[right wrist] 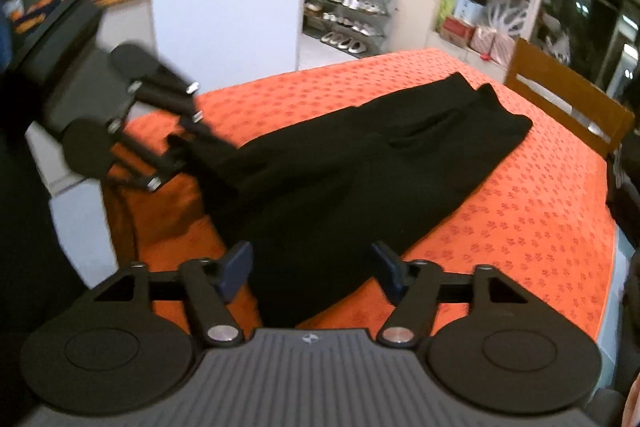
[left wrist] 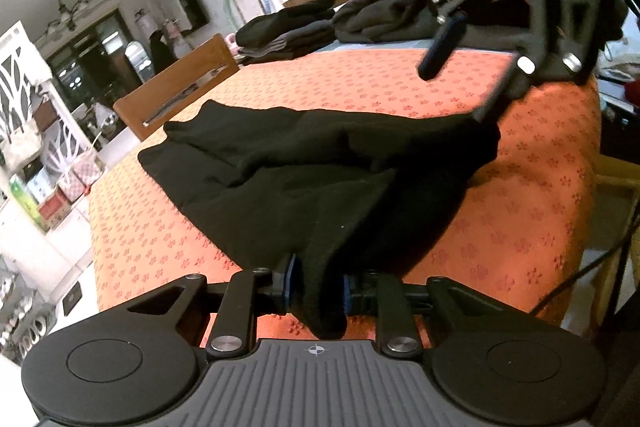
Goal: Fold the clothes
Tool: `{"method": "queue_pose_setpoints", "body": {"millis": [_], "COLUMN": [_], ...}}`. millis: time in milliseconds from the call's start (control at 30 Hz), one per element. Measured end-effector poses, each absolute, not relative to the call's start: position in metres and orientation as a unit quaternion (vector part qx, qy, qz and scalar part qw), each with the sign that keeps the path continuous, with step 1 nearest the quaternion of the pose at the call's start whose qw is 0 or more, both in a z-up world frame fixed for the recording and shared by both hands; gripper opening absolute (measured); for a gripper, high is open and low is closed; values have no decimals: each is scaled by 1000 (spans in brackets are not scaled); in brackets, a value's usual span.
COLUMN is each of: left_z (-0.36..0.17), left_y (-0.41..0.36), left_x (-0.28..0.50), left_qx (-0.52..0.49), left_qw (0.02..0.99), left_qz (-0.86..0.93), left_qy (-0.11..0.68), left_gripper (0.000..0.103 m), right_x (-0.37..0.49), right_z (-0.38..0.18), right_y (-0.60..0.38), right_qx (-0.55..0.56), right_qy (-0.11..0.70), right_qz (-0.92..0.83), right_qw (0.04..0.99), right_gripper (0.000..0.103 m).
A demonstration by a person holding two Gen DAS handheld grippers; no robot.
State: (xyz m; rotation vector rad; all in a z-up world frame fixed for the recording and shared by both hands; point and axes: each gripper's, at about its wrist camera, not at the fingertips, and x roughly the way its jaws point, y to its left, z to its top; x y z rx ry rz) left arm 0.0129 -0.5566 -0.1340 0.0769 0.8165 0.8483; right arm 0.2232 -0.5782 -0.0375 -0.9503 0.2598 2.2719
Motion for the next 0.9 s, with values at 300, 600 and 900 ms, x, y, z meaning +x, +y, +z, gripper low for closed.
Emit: {"method": "queue_pose_setpoints", "body": {"millis": [300, 600, 900], "left_z": [-125, -103, -71], "left_y": [-549, -544, -530], "left_x": [9, 8, 7], "left_qx": [6, -22, -9], "left_qw": [842, 847, 847], "left_qz": [394, 415, 440], "left_qy": [369, 331, 298], "left_gripper": [17, 15, 14], "right_x": [190, 183, 181], "right_z": [-74, -72, -22], "right_y": [-596, -602, -601], "right_qx": [-437, -460, -443], "right_qy": [9, -24, -84], "right_qz": [833, 803, 800], "right_qw": [339, 379, 395], "right_gripper": [74, 59, 27]}}
